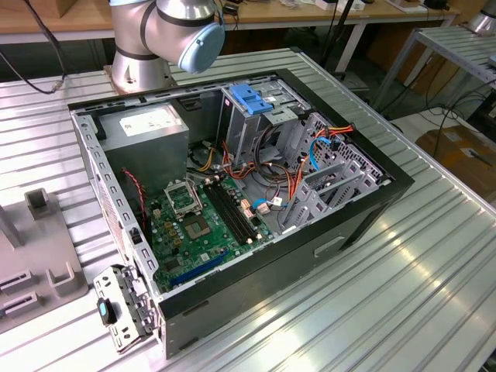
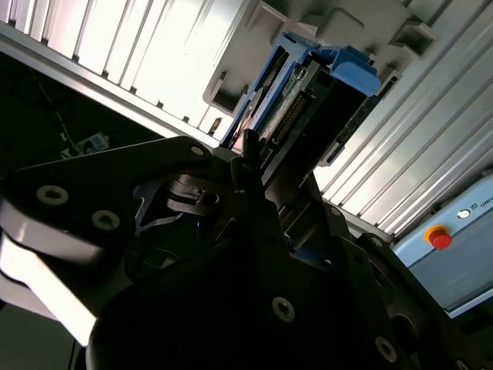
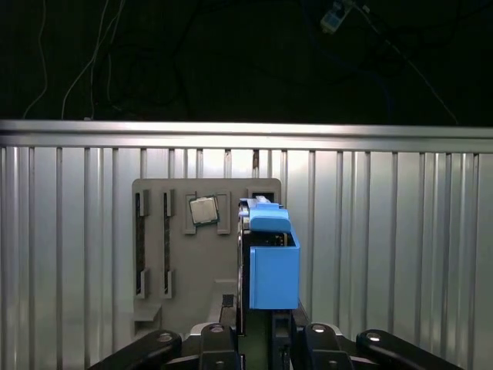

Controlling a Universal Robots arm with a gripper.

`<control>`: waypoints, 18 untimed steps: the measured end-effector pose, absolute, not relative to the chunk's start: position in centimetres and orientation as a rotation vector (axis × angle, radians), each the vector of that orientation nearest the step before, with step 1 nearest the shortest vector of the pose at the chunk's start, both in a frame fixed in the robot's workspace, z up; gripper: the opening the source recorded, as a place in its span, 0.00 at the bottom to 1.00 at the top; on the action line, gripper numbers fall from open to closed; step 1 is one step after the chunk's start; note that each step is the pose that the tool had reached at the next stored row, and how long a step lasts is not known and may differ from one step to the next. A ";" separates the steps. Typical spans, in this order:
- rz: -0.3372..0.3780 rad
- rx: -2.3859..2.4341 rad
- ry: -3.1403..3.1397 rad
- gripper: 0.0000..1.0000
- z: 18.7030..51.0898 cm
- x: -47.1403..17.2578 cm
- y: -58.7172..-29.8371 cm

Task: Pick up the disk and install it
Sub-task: 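Pick up the disk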

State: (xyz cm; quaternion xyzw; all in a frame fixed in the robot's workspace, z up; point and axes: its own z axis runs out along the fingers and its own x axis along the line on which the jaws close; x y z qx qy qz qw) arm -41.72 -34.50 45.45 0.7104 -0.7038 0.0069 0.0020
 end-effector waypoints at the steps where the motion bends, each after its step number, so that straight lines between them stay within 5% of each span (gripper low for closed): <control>1: 0.022 2.229 -2.208 0.35 45.5 -41.7 -34.5; 18: 0.021 2.229 -2.208 0.35 47.1 -41.7 -34.5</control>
